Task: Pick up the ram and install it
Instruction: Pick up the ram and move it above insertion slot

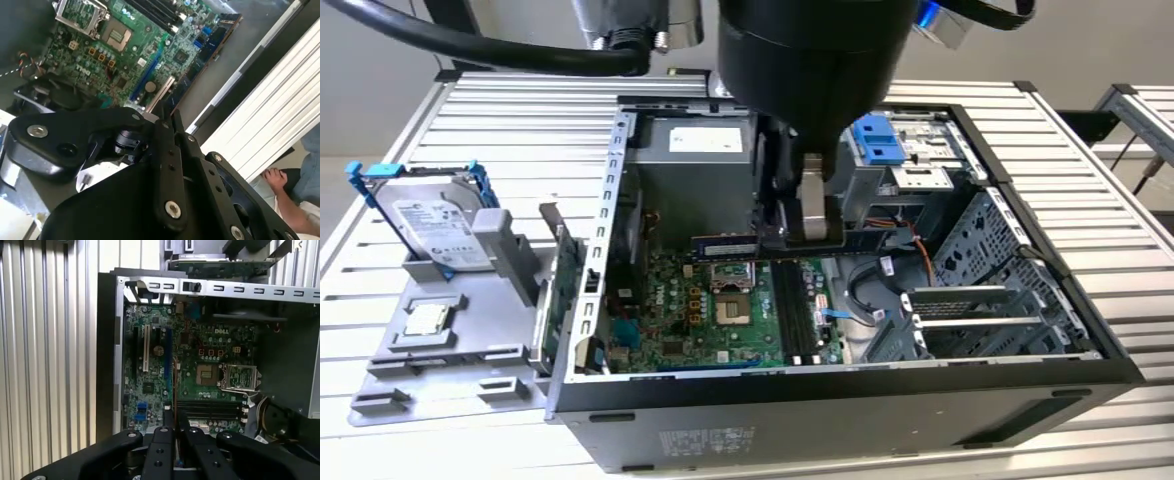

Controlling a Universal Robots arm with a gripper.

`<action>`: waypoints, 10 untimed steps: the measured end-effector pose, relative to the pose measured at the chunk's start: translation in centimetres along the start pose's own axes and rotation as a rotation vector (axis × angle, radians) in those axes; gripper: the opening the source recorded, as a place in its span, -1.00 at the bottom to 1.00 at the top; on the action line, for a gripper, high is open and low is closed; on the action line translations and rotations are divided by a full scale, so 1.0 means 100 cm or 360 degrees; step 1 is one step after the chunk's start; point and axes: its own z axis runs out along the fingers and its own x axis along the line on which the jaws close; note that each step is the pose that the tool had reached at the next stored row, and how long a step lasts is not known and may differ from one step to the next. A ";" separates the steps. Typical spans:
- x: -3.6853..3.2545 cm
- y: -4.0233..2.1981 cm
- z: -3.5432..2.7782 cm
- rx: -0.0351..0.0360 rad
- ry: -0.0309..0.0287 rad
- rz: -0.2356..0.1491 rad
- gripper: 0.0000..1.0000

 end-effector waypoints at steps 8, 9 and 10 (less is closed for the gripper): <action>0.0007 -0.0365 0.0008 0.0000 0.00000 0.0003 -1.00; 0.0008 -0.0410 0.0009 0.0000 0.00001 0.0004 -1.00; 0.0009 -0.0452 0.0009 0.0000 0.00002 0.0004 -1.00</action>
